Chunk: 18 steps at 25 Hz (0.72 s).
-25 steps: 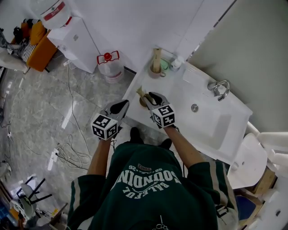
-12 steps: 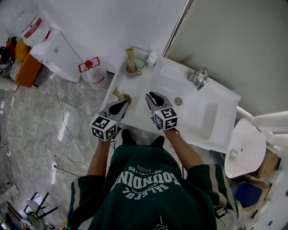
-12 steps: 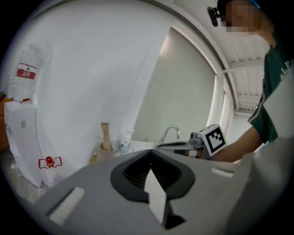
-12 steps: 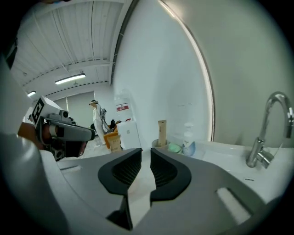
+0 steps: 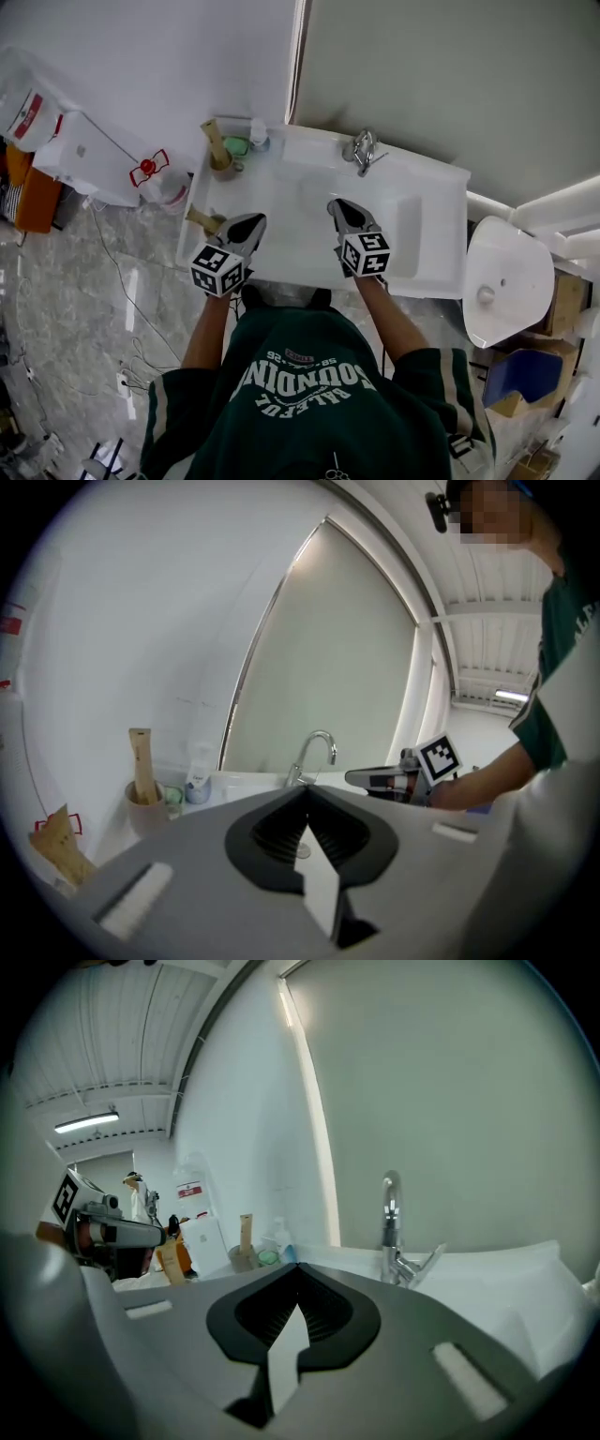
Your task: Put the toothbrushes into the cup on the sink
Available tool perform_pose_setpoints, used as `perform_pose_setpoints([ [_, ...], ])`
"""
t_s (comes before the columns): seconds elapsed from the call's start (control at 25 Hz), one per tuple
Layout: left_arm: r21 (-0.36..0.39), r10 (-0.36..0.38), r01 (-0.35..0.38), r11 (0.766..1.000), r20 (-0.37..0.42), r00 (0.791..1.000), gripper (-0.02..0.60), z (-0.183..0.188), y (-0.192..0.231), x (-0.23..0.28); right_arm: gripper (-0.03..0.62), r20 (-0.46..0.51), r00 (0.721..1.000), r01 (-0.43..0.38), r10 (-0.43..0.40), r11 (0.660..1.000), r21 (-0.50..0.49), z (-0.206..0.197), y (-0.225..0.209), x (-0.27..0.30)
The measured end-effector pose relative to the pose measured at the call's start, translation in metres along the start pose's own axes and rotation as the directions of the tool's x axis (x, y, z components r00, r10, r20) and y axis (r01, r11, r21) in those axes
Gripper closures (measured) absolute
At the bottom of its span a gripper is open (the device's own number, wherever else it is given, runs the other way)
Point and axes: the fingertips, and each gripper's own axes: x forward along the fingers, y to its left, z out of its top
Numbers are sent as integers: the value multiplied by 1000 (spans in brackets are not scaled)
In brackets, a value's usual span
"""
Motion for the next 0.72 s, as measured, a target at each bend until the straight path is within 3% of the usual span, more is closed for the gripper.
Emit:
perform_pose_setpoints([
  [0.28, 38, -69, 69, 997, -15, 998, 531, 14, -25, 43, 592, 64, 991, 115, -117, 993, 38, 9, -56, -45],
  [0.72, 68, -114, 113, 991, 1, 994, 531, 24, -49, 71, 592, 78, 981, 178, -180, 983, 35, 4, -84, -80],
])
